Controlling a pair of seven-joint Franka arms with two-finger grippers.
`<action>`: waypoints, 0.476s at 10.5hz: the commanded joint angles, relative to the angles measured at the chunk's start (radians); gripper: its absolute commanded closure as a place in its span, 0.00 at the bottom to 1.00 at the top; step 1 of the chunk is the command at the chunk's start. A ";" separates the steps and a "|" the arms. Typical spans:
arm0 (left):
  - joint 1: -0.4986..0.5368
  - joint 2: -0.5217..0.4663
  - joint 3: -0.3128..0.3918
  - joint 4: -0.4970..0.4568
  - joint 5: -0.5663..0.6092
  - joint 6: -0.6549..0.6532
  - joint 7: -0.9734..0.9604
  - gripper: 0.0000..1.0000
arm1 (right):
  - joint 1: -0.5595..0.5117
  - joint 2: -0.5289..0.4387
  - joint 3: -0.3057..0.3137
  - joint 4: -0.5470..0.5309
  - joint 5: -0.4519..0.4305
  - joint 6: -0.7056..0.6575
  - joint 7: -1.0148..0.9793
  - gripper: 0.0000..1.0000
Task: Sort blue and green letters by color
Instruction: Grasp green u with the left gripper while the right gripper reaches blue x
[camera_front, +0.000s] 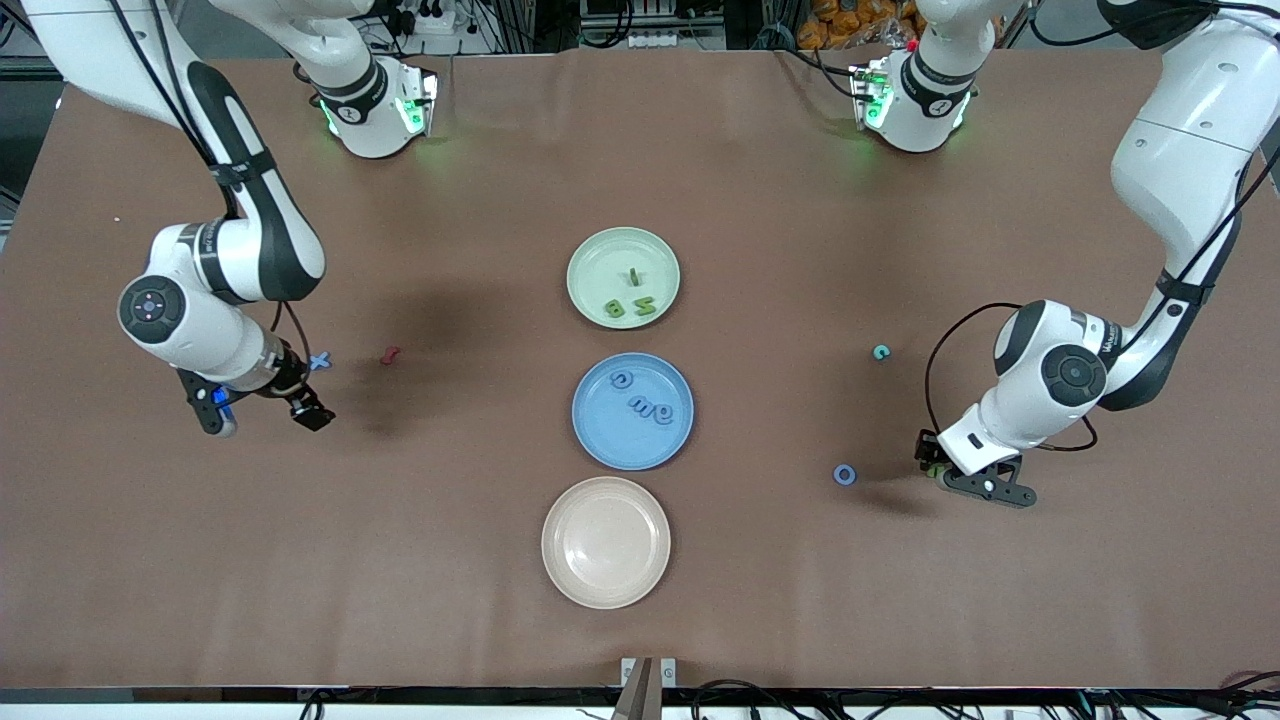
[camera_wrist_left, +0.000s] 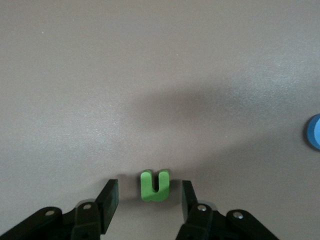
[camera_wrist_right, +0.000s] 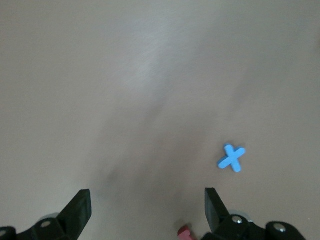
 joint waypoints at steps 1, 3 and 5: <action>0.000 0.016 -0.005 0.016 -0.028 0.002 0.034 0.44 | -0.089 -0.118 0.011 -0.203 -0.010 0.136 0.065 0.00; -0.002 0.019 -0.003 0.016 -0.026 0.002 0.034 0.49 | -0.109 -0.135 0.011 -0.290 -0.010 0.222 0.062 0.00; 0.000 0.018 -0.003 0.017 -0.026 0.002 0.051 0.72 | -0.122 -0.127 0.013 -0.373 -0.011 0.354 0.061 0.00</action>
